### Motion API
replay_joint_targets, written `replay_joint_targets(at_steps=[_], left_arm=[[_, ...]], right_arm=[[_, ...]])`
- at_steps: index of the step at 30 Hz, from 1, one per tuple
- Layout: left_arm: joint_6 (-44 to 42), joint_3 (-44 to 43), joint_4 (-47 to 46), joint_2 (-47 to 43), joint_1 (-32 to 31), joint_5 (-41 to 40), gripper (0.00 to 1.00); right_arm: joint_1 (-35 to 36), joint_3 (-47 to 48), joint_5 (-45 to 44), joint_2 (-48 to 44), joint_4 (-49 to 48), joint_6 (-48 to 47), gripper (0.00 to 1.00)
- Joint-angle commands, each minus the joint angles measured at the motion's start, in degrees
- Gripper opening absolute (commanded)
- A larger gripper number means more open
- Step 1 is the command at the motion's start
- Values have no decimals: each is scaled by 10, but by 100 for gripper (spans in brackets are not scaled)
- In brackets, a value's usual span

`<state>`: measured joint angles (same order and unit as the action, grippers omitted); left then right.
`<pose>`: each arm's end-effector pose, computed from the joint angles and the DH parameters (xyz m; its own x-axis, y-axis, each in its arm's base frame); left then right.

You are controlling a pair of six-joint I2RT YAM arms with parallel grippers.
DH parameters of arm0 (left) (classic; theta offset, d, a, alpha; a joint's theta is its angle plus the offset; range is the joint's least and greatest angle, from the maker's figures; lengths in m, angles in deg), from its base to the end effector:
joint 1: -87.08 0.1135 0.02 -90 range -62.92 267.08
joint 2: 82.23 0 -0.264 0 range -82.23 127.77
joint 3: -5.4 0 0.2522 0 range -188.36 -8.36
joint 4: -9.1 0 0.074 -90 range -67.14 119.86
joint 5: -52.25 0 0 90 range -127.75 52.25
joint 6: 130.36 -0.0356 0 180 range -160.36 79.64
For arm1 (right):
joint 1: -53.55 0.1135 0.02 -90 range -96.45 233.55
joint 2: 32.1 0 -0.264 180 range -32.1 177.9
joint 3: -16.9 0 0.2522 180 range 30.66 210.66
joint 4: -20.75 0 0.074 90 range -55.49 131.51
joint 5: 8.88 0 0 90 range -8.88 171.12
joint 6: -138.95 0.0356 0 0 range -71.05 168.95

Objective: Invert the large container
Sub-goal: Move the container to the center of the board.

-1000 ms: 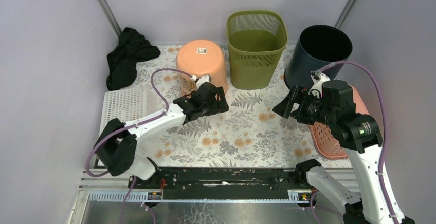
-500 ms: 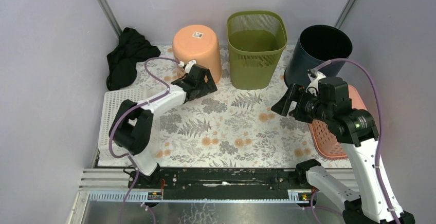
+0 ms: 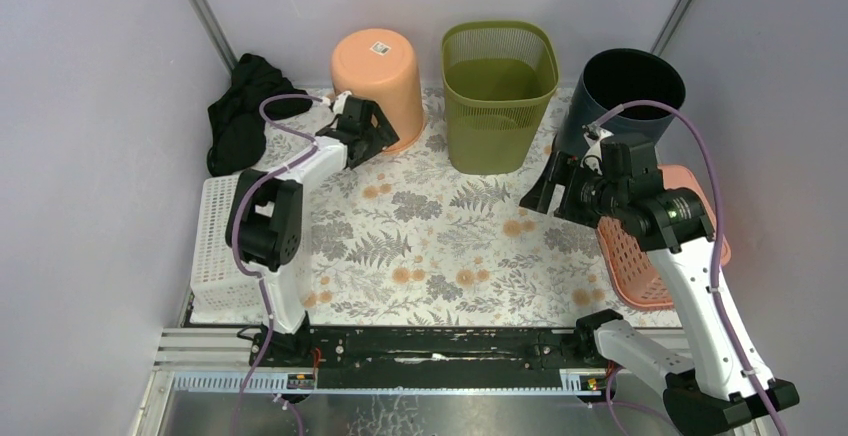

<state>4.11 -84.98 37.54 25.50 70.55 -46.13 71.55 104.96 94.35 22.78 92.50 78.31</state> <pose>0.4015 -0.1137 0.2115 -0.6193 -0.5391 -0.5708 -0.3500 0.8403 -0.4139 0.1536 0.0585 0.3997 -0.7477 0.2589 -0.6115 -0.1198 0.8532 0.5077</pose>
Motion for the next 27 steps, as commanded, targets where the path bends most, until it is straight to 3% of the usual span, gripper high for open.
replay_joint_targets(at_steps=[1, 10, 20, 27], left_arm=[[-4, -33, -28, 21, 34, 12, 100], [-3, -56, -18, 26, 53, 48, 99], [4, 38, -16, -135, 36, 113, 99], [-5, 81, 3, -237, -16, 183, 100]], right_arm=[[3, 17, 19, 17, -33, -16, 87], [3, 3, 25, 30, -64, -13, 87], [3, -23, 39, 33, -78, -10, 86], [2, -48, 52, 9, -77, -10, 87]])
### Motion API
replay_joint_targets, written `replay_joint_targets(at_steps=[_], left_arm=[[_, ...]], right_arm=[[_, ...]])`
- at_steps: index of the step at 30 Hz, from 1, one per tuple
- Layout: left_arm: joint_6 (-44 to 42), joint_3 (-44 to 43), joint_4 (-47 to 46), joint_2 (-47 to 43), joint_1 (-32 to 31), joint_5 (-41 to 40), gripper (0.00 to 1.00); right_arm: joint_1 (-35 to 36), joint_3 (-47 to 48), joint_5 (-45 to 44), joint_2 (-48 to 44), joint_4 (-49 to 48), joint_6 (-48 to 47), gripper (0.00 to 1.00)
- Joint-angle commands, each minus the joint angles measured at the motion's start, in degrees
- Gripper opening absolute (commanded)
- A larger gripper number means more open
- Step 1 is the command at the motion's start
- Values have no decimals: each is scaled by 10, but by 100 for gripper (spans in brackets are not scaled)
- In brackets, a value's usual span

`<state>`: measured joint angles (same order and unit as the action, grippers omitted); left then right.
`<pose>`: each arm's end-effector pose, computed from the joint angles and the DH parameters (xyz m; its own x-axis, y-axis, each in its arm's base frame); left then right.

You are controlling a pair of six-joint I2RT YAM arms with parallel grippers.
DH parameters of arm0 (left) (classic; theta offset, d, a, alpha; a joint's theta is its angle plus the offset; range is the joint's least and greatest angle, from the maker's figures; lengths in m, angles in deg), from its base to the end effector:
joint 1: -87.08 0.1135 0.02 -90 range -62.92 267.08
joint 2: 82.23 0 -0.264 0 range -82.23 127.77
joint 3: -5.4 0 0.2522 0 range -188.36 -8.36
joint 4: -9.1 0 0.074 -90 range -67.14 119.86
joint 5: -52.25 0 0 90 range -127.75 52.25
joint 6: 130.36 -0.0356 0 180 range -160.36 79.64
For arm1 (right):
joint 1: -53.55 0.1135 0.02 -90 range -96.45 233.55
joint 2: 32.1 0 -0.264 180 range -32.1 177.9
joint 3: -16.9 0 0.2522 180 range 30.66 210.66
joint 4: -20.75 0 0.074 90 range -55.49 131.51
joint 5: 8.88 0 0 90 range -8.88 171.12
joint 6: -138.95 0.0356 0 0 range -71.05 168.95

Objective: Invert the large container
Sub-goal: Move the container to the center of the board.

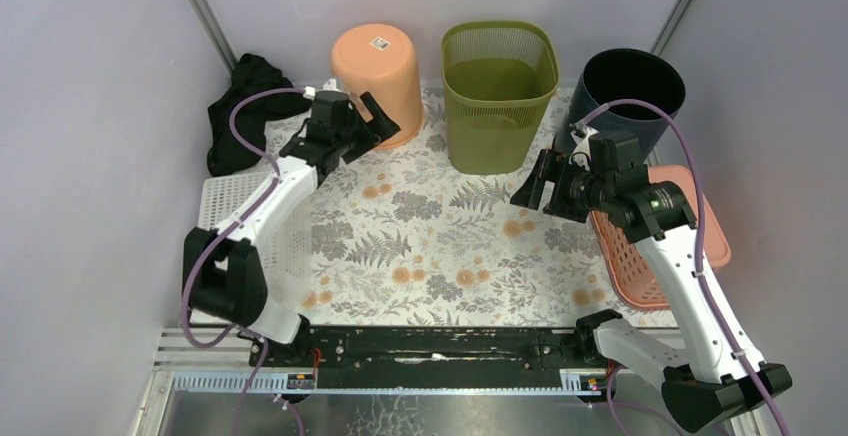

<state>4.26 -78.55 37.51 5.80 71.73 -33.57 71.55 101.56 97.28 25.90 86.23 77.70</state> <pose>0.3415 -0.0964 0.3006 -0.5958 -0.5629 -0.5729 -0.1337 0.7729 -0.6203 0.1774 0.0681 0.3827 -0.7647 0.2373 -0.5992 -0.1543 0.8353 0.5277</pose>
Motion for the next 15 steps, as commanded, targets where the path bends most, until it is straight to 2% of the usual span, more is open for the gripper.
replay_joint_targets(at_steps=[1, 9, 15], left_arm=[[-8, 7, 13, -46, -35, 63, 100], [-36, -201, 142, 3, -108, 21, 100], [-10, -290, 153, 49, -155, -12, 100]], right_arm=[[3, -19, 26, -28, -14, -3, 87], [3, -38, 49, -55, -6, -11, 89], [2, -14, 69, -57, 12, -16, 86]])
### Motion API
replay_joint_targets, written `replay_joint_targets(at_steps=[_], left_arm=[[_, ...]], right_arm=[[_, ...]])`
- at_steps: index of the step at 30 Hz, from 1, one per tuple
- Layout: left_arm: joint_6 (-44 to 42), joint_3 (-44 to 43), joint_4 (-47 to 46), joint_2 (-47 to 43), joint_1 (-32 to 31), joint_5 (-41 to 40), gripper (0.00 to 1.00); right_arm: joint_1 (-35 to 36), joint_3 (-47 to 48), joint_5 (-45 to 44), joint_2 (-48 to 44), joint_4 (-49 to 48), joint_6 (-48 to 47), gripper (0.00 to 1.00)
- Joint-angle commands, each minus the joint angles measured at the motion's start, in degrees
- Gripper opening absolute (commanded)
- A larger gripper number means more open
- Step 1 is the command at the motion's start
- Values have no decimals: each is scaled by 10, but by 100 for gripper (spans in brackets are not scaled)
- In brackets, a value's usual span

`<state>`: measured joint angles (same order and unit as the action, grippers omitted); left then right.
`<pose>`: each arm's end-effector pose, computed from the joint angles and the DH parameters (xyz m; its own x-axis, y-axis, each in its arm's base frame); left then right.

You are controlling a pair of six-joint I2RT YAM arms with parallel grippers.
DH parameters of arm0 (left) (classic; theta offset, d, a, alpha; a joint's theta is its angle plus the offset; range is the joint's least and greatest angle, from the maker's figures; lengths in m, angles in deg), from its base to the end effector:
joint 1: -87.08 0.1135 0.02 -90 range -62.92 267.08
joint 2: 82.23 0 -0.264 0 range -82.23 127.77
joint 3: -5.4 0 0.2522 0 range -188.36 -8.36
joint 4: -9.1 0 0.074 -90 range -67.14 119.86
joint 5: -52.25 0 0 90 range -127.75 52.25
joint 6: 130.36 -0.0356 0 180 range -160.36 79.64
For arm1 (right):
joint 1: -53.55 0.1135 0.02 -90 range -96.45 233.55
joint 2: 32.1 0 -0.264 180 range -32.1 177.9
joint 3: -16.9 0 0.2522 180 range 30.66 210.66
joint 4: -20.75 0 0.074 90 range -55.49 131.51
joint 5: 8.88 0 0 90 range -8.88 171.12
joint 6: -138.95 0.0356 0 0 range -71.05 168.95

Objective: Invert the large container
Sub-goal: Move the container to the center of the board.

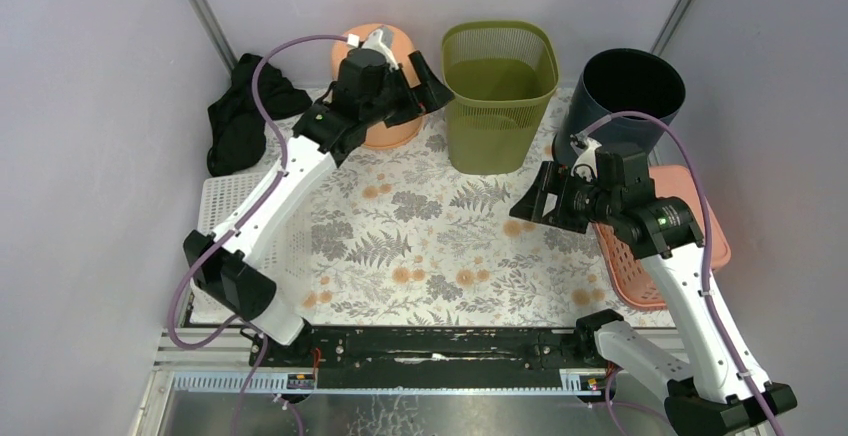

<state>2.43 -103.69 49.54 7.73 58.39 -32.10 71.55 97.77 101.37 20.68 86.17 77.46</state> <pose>0.3141 -0.1759 0.4204 -0.6131 -0.4351 -0.6594 0.1931 0.7268 -0.6591 0.1562 0.0637 0.3774 -0.7701 0.2206 -0.5985 -0.2095 0.7988 0.5640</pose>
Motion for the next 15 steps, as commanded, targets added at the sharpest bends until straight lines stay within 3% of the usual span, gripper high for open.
replay_joint_targets(at_steps=[1, 15], left_arm=[[16, -47, 28, 35, -28, -30, 100], [63, -102, 22, 127, -50, -170, 100]], right_arm=[[2, 28, 29, -5, 17, -17, 86], [3, 35, 41, -30, 29, -17, 86]])
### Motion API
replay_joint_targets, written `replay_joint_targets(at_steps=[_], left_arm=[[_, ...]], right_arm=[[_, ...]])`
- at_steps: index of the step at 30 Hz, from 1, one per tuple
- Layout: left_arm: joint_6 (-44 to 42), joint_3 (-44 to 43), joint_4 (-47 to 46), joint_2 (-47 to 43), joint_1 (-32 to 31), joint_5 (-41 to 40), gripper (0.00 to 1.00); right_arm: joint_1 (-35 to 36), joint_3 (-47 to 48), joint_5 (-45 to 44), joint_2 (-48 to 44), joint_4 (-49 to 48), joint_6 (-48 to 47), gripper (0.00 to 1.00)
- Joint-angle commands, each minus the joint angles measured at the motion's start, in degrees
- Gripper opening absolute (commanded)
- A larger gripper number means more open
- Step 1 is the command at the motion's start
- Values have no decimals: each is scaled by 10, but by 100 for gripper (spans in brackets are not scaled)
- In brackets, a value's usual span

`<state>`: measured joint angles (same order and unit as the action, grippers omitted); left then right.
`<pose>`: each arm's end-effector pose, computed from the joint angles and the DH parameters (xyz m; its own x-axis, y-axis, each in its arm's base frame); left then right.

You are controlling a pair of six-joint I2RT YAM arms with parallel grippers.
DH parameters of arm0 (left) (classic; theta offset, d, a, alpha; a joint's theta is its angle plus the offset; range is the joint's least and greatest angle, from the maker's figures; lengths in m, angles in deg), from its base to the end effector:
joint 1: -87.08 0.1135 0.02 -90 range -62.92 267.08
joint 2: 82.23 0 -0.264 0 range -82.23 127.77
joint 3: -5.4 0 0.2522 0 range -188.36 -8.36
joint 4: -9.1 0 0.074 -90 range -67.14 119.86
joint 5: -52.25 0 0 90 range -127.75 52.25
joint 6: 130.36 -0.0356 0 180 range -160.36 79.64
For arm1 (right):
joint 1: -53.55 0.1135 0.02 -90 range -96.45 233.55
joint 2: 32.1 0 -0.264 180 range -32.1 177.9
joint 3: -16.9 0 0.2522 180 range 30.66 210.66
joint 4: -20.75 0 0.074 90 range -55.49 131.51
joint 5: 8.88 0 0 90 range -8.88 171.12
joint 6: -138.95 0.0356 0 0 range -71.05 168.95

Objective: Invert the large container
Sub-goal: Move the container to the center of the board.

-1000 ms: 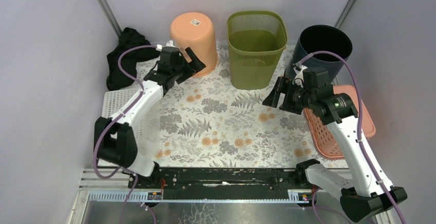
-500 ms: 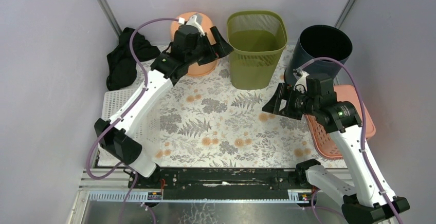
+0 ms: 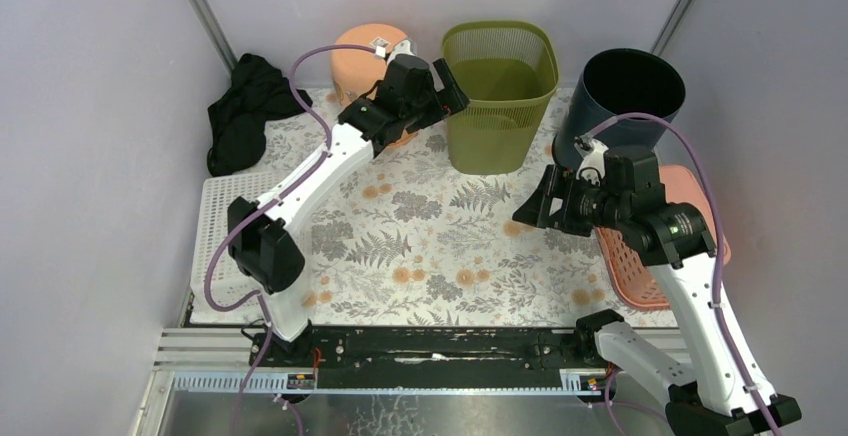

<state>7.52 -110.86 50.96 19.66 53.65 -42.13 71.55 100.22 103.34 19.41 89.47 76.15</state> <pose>0.3485 -0.2268 0.3839 -0.6239 -0.4743 -0.6211 0.0448 0.7717 -0.6343 0.1438 0.0609 0.3888 -0.7702 0.1947 -0.6073 -0.2491 0.7848 0.5675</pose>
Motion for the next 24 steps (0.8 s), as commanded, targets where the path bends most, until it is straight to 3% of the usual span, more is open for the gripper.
replay_joint_targets(at_steps=[1, 11, 20, 24], left_arm=[[13, -34, 12, 12, -3, -78, 100], [15, -58, 28, 38, -2, -98, 100], [66, -10, -84, 27, 8, 1, 100], [85, -3, -102, 26, 10, -7, 100]], right_arm=[[2, 5, 22, -19, -4, -4, 86], [3, -8, 31, -18, -10, -14, 86], [2, -27, 37, -16, -21, -14, 86], [3, -28, 35, -16, -20, -16, 85]])
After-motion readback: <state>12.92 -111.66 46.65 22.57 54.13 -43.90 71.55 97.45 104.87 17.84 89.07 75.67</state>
